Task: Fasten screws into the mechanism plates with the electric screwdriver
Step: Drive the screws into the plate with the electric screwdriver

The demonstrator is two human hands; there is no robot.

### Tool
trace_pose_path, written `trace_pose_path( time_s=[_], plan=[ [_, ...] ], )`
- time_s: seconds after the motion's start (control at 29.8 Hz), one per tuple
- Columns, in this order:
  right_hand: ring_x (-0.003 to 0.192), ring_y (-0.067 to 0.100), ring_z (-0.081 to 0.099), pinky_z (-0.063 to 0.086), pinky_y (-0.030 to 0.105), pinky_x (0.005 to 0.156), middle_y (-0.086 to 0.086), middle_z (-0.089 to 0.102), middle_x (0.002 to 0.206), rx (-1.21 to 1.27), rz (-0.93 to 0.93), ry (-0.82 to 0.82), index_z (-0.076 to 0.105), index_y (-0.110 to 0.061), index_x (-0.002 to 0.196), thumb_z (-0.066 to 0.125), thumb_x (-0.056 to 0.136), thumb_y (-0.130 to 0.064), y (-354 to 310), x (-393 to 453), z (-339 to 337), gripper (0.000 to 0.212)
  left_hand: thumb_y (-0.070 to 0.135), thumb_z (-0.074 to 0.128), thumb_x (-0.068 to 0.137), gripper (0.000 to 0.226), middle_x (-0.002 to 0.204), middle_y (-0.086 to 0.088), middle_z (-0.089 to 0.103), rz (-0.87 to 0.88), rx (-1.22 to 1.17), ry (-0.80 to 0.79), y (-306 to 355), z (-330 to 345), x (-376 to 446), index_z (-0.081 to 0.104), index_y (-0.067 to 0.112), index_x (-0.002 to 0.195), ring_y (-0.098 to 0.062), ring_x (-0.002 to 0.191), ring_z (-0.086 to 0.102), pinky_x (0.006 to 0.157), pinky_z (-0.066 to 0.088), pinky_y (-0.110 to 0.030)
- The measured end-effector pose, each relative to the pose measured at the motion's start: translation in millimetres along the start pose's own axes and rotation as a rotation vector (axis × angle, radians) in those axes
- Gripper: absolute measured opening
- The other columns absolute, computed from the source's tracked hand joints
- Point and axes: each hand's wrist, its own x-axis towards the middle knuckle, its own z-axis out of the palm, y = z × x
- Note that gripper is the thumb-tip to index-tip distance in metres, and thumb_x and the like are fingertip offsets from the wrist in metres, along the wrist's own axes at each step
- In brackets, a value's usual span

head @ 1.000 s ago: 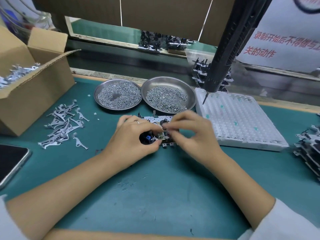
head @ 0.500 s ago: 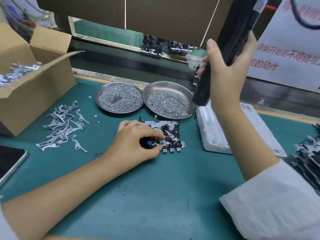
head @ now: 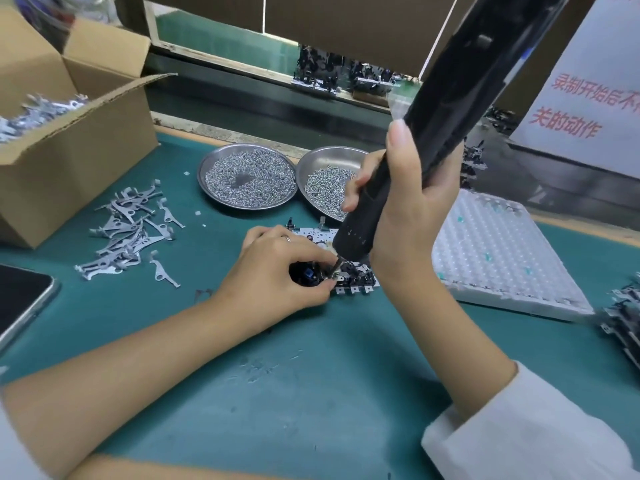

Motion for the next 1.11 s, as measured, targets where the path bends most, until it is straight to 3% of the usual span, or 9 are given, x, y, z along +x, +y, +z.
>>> trace_pose_path(
  time_s=[0.13, 0.34, 0.47, 0.6, 0.84, 0.97, 1.11],
  plan=[
    [0.036, 0.022, 0.043, 0.038, 0.024, 0.041, 0.008, 0.045, 0.052, -0.004, 0.0, -0.005, 0.039, -0.013, 0.087, 0.055, 0.09, -0.014, 0.7, -0.8, 1.4, 0.016, 0.039, 0.071, 0.062, 0.026, 0.081, 0.016, 0.07, 0.001, 0.015, 0.001, -2.6, -0.4, -0.6, 0.076, 0.028, 0.085, -0.015, 0.084, 0.056, 0.093, 0.028, -0.031],
    [0.035, 0.022, 0.042, 0.037, 0.024, 0.041, 0.006, 0.045, 0.052, -0.007, -0.016, -0.012, 0.038, -0.012, 0.089, 0.055, 0.089, -0.013, 2.9, -1.3, 2.0, 0.017, 0.04, 0.071, 0.062, 0.027, 0.081, 0.019, 0.068, -0.012, 0.018, -0.002, -1.4, -0.2, -0.7, 0.076, 0.028, 0.085, -0.015, 0.085, 0.057, 0.094, 0.029, -0.033],
    [0.035, 0.022, 0.042, 0.037, 0.024, 0.041, 0.005, 0.045, 0.051, -0.007, -0.025, -0.019, 0.037, -0.012, 0.089, 0.055, 0.09, -0.012, 4.9, -1.8, 2.3, 0.017, 0.052, 0.063, 0.061, 0.036, 0.078, 0.027, 0.061, -0.001, 0.001, 0.002, -1.1, -1.7, -0.7, 0.075, 0.029, 0.084, -0.014, 0.083, 0.057, 0.093, 0.033, -0.036],
    [0.035, 0.022, 0.042, 0.037, 0.024, 0.04, 0.006, 0.044, 0.052, -0.005, -0.032, -0.022, 0.039, -0.012, 0.089, 0.054, 0.09, -0.012, 6.4, -2.6, 1.5, 0.016, 0.045, 0.07, 0.061, 0.029, 0.08, 0.025, 0.063, -0.001, 0.011, -0.005, -1.5, -1.5, -0.5, 0.076, 0.028, 0.083, -0.012, 0.083, 0.056, 0.093, 0.036, -0.041],
    [0.038, 0.022, 0.042, 0.038, 0.025, 0.04, 0.012, 0.041, 0.063, -0.015, -0.039, -0.028, 0.039, -0.013, 0.09, 0.055, 0.09, -0.011, 7.7, -3.2, 1.5, 0.016, 0.048, 0.069, 0.06, 0.028, 0.08, 0.025, 0.064, -0.022, 0.003, -0.008, -2.4, -0.8, -1.2, 0.075, 0.031, 0.082, -0.011, 0.085, 0.057, 0.095, 0.034, -0.038],
    [0.036, 0.022, 0.043, 0.038, 0.025, 0.041, 0.009, 0.044, 0.054, -0.009, -0.038, -0.028, 0.039, -0.013, 0.089, 0.056, 0.09, -0.013, 6.6, -3.3, -0.8, 0.017, 0.055, 0.058, 0.059, 0.024, 0.08, 0.029, 0.062, -0.018, -0.044, -0.012, 0.3, -1.6, -0.2, 0.063, 0.047, 0.081, -0.01, 0.084, 0.057, 0.095, 0.036, -0.039],
    [0.034, 0.022, 0.044, 0.038, 0.024, 0.041, 0.005, 0.047, 0.051, 0.004, -0.093, -0.013, 0.04, -0.014, 0.088, 0.058, 0.086, -0.021, 0.2, 3.9, -6.5, 0.019, 0.045, 0.07, 0.062, 0.024, 0.082, 0.023, 0.068, -0.015, -0.062, -0.037, -0.8, -2.6, 0.1, 0.064, 0.048, 0.086, -0.009, 0.084, 0.057, 0.093, 0.04, -0.046]
  ],
)
